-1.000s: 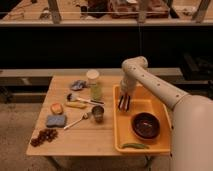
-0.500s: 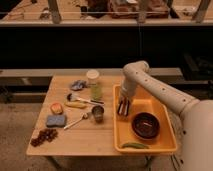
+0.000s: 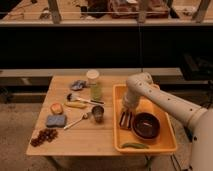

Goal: Wipe tray with eraser

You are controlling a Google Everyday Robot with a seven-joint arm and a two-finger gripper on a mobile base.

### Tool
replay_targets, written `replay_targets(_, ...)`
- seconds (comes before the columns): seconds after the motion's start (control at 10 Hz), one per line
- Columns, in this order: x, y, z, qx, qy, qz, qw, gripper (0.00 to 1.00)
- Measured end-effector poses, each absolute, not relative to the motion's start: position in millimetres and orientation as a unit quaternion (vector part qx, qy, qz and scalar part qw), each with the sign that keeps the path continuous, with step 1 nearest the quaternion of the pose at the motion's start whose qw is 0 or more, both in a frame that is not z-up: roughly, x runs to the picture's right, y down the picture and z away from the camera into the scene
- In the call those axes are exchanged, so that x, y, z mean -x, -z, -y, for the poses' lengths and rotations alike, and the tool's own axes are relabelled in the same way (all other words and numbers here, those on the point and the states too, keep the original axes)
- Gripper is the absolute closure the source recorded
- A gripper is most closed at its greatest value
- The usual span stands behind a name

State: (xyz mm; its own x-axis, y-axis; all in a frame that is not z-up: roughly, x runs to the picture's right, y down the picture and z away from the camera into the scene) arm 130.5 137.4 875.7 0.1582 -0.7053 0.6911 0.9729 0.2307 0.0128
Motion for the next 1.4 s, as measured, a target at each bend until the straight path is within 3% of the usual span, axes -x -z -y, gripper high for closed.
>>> replay_targets(0.4,-149,-917,-100,0.255,0.545,0.268,0.752,1.00)
replay_targets(0.8,-152,-918,-97,0.256,0.547,0.264,0.752,1.00)
replay_targets(1.0,-144,-910,-88,0.239,0.546,0.272,0.756,1.00)
replay_targets(1.4,-148,-854,-92,0.194,0.539,0.293,0.766,1.00)
